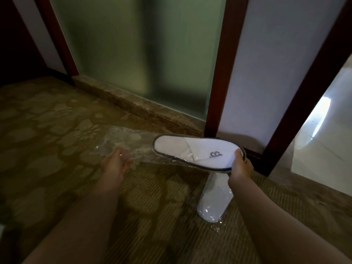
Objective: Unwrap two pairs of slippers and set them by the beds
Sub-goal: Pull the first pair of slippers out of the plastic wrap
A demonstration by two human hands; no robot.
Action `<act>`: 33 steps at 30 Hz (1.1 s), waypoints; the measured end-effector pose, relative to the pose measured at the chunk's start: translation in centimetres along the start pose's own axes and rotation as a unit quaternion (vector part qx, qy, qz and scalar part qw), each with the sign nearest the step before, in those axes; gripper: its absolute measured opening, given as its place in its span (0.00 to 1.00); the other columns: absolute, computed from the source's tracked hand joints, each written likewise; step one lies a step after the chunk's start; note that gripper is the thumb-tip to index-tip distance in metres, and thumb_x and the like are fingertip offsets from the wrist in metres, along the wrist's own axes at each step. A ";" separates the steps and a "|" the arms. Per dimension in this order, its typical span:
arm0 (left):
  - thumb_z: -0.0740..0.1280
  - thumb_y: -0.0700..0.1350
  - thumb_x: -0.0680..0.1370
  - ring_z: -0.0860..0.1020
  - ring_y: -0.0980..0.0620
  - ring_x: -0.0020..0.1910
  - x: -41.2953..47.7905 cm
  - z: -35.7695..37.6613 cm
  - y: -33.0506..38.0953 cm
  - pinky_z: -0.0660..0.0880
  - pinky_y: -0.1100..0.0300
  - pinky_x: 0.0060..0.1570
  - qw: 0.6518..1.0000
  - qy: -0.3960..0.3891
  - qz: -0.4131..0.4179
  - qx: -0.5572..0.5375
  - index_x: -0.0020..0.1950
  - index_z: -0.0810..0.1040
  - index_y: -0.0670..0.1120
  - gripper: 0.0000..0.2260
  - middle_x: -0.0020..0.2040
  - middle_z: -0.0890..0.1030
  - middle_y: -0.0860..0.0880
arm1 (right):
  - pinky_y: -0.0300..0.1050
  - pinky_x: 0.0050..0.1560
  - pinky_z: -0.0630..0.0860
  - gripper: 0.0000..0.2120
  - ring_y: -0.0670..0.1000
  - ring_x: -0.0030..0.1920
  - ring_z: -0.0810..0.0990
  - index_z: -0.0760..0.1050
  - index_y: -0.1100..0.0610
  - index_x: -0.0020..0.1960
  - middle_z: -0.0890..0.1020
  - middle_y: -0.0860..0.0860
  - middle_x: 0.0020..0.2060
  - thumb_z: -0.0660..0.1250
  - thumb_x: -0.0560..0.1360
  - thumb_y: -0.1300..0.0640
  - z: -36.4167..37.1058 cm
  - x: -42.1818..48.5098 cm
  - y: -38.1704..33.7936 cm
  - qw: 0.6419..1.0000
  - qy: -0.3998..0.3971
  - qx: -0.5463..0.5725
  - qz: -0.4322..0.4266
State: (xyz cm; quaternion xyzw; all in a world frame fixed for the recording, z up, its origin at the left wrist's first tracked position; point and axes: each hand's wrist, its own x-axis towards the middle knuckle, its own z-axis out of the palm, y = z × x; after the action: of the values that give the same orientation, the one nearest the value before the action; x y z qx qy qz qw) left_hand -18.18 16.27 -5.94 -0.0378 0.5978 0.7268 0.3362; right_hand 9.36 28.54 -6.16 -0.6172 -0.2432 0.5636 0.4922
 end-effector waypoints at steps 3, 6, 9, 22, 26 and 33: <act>0.66 0.45 0.76 0.79 0.55 0.40 0.1 0.1 -0.1 0.77 0.62 0.36 1.000 0.007 0.008 -0.003 0.51 0.75 0.45 0.06 0.44 0.80 0.48 | 0.49 0.54 0.75 0.23 0.58 0.59 0.78 0.68 0.58 0.69 0.76 0.58 0.63 0.62 0.77 0.48 -0.1 0.1 0.0 1.000 0.019 0.020 -0.005; 0.65 0.42 0.77 0.79 0.55 0.36 0.2 0.1 0.1 0.77 0.63 0.30 1.000 0.026 0.007 -0.002 0.43 0.73 0.48 0.04 0.40 0.78 0.49 | 0.50 0.54 0.74 0.24 0.60 0.60 0.77 0.68 0.59 0.69 0.76 0.59 0.64 0.62 0.77 0.48 -0.1 0.2 0.1 0.999 0.033 0.025 -0.008; 0.65 0.40 0.76 0.77 0.55 0.34 1.2 -0.3 0.6 0.76 0.62 0.26 0.998 0.054 0.012 0.023 0.40 0.72 0.46 0.06 0.39 0.78 0.48 | 0.51 0.56 0.74 0.24 0.60 0.60 0.77 0.67 0.59 0.69 0.75 0.60 0.64 0.62 0.77 0.49 -0.1 0.2 0.1 0.999 0.031 0.026 -0.002; 0.67 0.38 0.72 0.78 0.53 0.26 2.5 -2.8 1.9 0.72 0.63 0.23 0.989 0.147 0.031 0.016 0.62 0.73 0.35 0.19 0.35 0.78 0.44 | 0.47 0.49 0.70 0.27 0.62 0.63 0.74 0.63 0.59 0.73 0.73 0.60 0.67 0.61 0.78 0.49 -0.4 0.2 -0.1 0.994 0.109 0.029 -0.010; 0.68 0.36 0.69 0.81 0.46 0.40 2.7 -2.5 1.5 0.76 0.55 0.38 0.986 0.160 0.046 0.005 0.60 0.74 0.35 0.19 0.56 0.81 0.37 | 0.51 0.58 0.72 0.27 0.62 0.65 0.73 0.61 0.59 0.73 0.71 0.60 0.68 0.61 0.78 0.50 -0.4 0.0 0.0 0.991 0.131 0.034 -0.005; 0.65 0.36 0.73 0.81 0.41 0.55 1.9 -1.1 0.5 0.78 0.48 0.56 0.984 0.167 0.050 -0.027 0.63 0.73 0.37 0.18 0.59 0.80 0.40 | 0.45 0.55 0.70 0.25 0.60 0.65 0.74 0.62 0.59 0.72 0.71 0.60 0.68 0.63 0.77 0.56 -0.2 0.2 0.4 0.989 0.133 0.061 -0.026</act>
State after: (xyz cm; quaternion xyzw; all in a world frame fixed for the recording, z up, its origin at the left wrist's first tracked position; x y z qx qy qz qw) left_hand -20.28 16.10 -6.69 -0.1377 0.6271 0.7420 0.1933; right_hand 9.49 28.50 -6.65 -0.6488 -0.1566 0.4776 0.5713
